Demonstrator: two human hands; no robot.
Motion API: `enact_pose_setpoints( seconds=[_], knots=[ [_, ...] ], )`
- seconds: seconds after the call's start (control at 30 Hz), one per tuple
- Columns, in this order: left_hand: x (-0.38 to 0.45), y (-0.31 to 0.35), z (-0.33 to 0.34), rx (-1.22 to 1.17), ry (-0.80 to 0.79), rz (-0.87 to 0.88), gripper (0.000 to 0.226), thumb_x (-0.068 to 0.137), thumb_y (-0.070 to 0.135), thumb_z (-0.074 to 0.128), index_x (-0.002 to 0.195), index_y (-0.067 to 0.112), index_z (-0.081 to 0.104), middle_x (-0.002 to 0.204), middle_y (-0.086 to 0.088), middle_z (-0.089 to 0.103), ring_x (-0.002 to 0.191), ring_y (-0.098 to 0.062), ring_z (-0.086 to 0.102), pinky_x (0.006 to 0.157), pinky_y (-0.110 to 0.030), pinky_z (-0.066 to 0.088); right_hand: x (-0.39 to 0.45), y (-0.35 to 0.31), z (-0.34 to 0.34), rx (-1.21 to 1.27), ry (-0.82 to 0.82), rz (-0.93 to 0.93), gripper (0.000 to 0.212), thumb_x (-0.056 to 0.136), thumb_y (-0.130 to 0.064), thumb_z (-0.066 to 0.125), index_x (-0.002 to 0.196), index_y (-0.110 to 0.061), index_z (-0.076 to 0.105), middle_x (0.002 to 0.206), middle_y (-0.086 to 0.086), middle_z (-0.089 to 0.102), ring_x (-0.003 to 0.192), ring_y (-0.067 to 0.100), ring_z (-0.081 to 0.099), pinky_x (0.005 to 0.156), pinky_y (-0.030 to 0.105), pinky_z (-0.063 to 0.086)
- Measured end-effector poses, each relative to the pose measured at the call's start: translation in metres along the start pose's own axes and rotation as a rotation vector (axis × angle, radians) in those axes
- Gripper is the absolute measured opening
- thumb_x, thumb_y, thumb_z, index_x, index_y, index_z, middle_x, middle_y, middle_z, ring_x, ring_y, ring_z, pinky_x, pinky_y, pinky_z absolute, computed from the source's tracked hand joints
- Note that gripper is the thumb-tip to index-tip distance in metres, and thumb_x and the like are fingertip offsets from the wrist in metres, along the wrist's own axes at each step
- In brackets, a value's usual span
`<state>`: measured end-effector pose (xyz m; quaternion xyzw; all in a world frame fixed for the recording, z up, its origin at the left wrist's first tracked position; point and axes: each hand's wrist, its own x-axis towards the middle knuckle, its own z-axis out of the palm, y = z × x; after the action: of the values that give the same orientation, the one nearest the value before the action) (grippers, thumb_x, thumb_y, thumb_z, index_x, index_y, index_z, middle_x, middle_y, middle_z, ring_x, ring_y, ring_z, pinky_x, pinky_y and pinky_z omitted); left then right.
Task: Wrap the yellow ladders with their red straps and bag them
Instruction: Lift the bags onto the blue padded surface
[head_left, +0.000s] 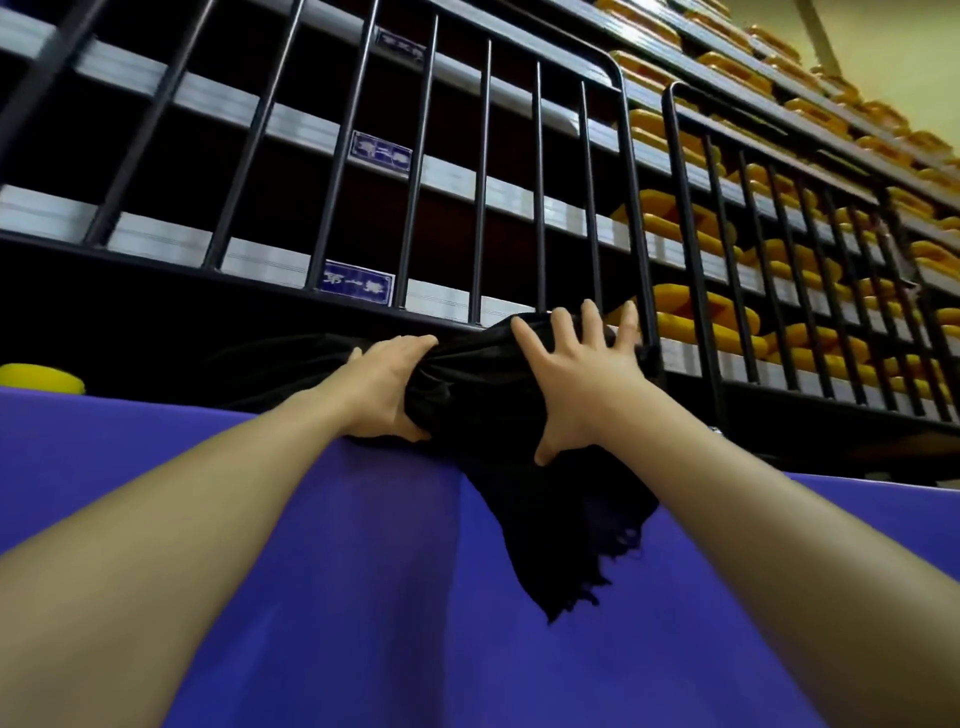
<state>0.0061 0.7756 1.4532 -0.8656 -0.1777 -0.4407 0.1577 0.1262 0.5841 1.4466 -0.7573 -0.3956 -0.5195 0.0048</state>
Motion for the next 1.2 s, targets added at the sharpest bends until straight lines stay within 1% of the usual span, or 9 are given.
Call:
enact_pose_setpoints(
  seconds=[0.07, 0.13, 0.23, 0.37, 0.53, 0.77, 0.93, 1.03, 1.2],
  knots=[
    [-0.004, 0.006, 0.0, -0.026, -0.035, -0.039, 0.116, 0.064, 0.035, 0.088, 0.152, 0.021, 0.015, 0.157, 0.004, 0.02, 0.148, -0.021, 0.007, 0.115, -0.061, 0.006, -0.005, 0.009, 0.001, 0.064, 0.026, -0.036, 0.12, 0.068, -0.05, 0.078, 0.151, -0.019, -0.003, 0.152, 0.019, 0.009, 0.139, 0.043, 0.014, 0.103, 0.065, 0.031],
    [-0.01, 0.01, 0.0, -0.04, -0.051, -0.061, 0.117, 0.064, 0.035, 0.087, 0.152, 0.022, 0.011, 0.159, 0.006, 0.012, 0.148, -0.021, -0.002, 0.114, -0.064, 0.001, -0.008, 0.011, 0.006, 0.109, 0.113, -0.07, 0.106, 0.067, -0.047, 0.077, 0.146, -0.013, 0.014, 0.142, 0.017, 0.026, 0.127, 0.037, 0.031, 0.078, 0.044, 0.046],
    [-0.015, 0.028, 0.0, 0.11, -0.032, 0.043, 0.135, 0.057, 0.051, 0.086, 0.153, 0.025, -0.004, 0.16, 0.008, -0.003, 0.148, -0.022, -0.005, 0.114, -0.062, -0.003, -0.012, 0.013, 0.01, 0.155, 0.171, -0.058, 0.093, 0.063, -0.048, 0.077, 0.135, -0.012, 0.031, 0.127, 0.012, 0.038, 0.116, 0.032, 0.039, 0.067, 0.036, 0.039],
    [-0.014, 0.067, 0.003, 0.1, 0.138, 0.199, 0.136, 0.055, 0.057, 0.083, 0.153, 0.018, -0.003, 0.159, 0.003, 0.012, 0.146, -0.019, 0.01, 0.116, -0.055, 0.001, -0.017, 0.012, 0.009, 0.266, 0.297, -0.023, 0.08, 0.063, -0.049, 0.071, 0.127, -0.012, 0.04, 0.121, 0.008, 0.047, 0.112, 0.031, 0.044, 0.073, 0.037, 0.04],
    [-0.015, 0.073, 0.001, 0.049, 0.264, 0.21, 0.107, 0.06, 0.041, 0.084, 0.147, 0.018, 0.026, 0.142, 0.002, 0.045, 0.128, -0.022, 0.044, 0.103, -0.043, 0.038, -0.021, 0.013, 0.009, 0.385, 0.355, -0.046, 0.077, 0.065, -0.053, 0.07, 0.126, -0.015, 0.042, 0.119, 0.006, 0.047, 0.11, 0.031, 0.044, 0.08, 0.04, 0.042],
    [-0.026, 0.072, -0.025, 0.1, 0.228, 0.144, 0.098, 0.059, 0.028, 0.087, 0.143, 0.019, 0.037, 0.131, 0.0, 0.053, 0.117, -0.025, 0.051, 0.094, -0.04, 0.042, -0.016, 0.004, 0.018, 0.77, 0.426, -0.077, 0.075, 0.069, -0.05, 0.074, 0.131, -0.021, 0.043, 0.121, 0.002, 0.042, 0.114, 0.023, 0.037, 0.082, 0.038, 0.047],
    [-0.033, 0.04, -0.043, 0.229, 0.129, 0.048, 0.105, 0.064, 0.029, 0.085, 0.149, 0.027, 0.023, 0.134, 0.005, 0.047, 0.12, -0.02, 0.045, 0.089, -0.038, 0.045, 0.0, -0.037, 0.018, 0.899, 0.445, -0.065, 0.079, 0.074, -0.048, 0.072, 0.141, -0.03, 0.034, 0.122, 0.005, 0.041, 0.114, 0.028, 0.039, 0.087, 0.042, 0.048],
    [-0.027, 0.013, -0.056, 0.512, 0.051, 0.039, 0.107, 0.067, 0.043, 0.081, 0.151, 0.027, 0.016, 0.135, 0.006, 0.043, 0.121, -0.021, 0.039, 0.088, -0.035, 0.042, 0.013, -0.066, 0.017, 0.95, 0.412, -0.069, 0.075, 0.081, -0.047, 0.067, 0.144, -0.04, 0.027, 0.126, 0.008, 0.037, 0.114, 0.032, 0.038, 0.085, 0.042, 0.046],
    [-0.042, -0.035, -0.058, 0.671, -0.015, -0.066, 0.096, 0.082, 0.042, 0.069, 0.153, 0.028, 0.005, 0.136, 0.003, 0.042, 0.108, -0.025, 0.059, 0.073, -0.035, 0.046, 0.036, -0.12, 0.015, 1.033, 0.335, -0.058, 0.066, 0.09, -0.051, 0.056, 0.146, -0.036, 0.025, 0.131, 0.008, 0.031, 0.118, 0.031, 0.033, 0.093, 0.044, 0.043]
  ],
)
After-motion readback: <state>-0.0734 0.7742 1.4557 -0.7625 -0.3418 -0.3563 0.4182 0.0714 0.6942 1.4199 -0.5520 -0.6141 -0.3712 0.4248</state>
